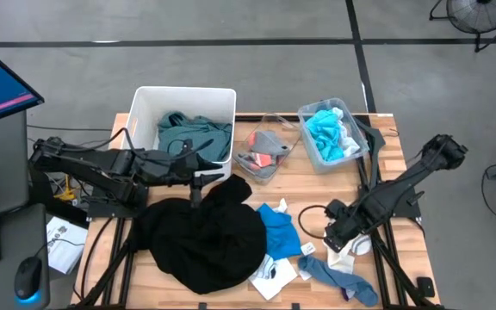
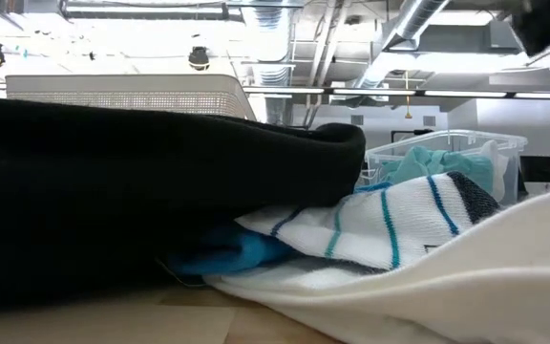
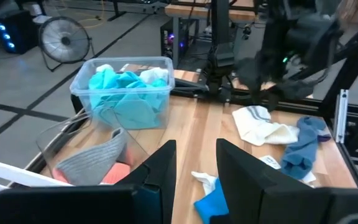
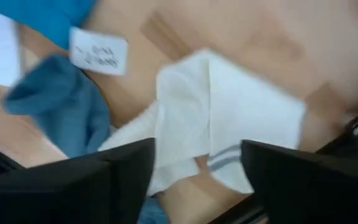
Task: Pick & Place Cloths
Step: Put the white sock into the middle transparent bin
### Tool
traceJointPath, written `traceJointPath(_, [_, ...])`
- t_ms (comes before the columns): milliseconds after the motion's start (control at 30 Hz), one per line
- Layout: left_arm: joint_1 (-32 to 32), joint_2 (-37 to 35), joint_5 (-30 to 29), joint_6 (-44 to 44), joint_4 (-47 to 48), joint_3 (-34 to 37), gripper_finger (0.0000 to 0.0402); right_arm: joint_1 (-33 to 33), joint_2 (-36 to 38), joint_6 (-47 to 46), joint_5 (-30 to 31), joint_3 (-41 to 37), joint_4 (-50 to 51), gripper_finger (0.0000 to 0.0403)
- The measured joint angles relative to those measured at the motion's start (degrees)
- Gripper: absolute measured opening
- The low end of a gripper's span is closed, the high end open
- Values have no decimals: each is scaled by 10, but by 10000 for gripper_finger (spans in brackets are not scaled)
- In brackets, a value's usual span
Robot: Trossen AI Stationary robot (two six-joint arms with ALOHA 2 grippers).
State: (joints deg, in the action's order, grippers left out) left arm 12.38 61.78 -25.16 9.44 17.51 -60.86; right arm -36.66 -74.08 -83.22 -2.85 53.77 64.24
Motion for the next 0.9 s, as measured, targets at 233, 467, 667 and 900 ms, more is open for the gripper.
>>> traceJointPath(233, [0,0,1,1,0,0,99,-7,-3,-26,-49,-129,-160,314])
traceJointPath(467, [0,0,1,11,0,0,99,-17,-3,-59,-64,-221,-260,322])
traceJointPath(667, [0,0,0,11,1,0,99,-26,-40,-87,-80,-235,-266,272])
traceJointPath(900, [-3,0,0,-4,1,0,99,-22,-65,-78,-105,-234,-298,47])
